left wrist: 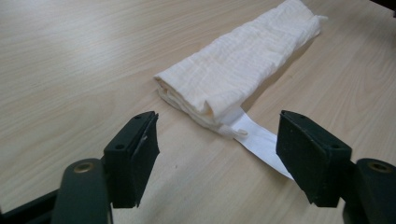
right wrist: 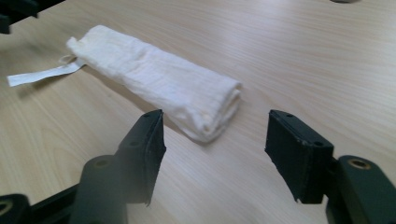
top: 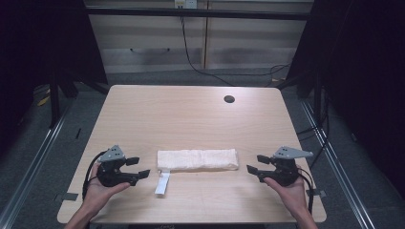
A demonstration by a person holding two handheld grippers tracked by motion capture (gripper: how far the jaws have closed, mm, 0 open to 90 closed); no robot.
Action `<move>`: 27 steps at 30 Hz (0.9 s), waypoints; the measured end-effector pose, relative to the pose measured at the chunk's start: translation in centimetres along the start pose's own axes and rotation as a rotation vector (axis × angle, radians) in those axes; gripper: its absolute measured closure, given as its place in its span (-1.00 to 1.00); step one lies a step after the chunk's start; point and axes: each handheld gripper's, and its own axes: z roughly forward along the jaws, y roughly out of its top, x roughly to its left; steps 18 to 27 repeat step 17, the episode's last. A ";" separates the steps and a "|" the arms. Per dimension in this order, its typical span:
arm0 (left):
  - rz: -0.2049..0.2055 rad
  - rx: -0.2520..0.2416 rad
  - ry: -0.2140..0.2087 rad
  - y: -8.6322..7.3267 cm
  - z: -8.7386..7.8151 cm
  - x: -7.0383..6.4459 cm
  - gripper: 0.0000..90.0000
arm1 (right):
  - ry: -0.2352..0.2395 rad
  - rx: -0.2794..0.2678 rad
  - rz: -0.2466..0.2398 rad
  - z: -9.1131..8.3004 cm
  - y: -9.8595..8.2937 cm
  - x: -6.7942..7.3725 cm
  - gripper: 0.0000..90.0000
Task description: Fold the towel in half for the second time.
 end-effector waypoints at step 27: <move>-0.177 -0.037 0.071 -4.7 -2.0 3.0 -0.59 | -0.163 -0.020 0.150 -1.9 -4.3 -2.9 -0.25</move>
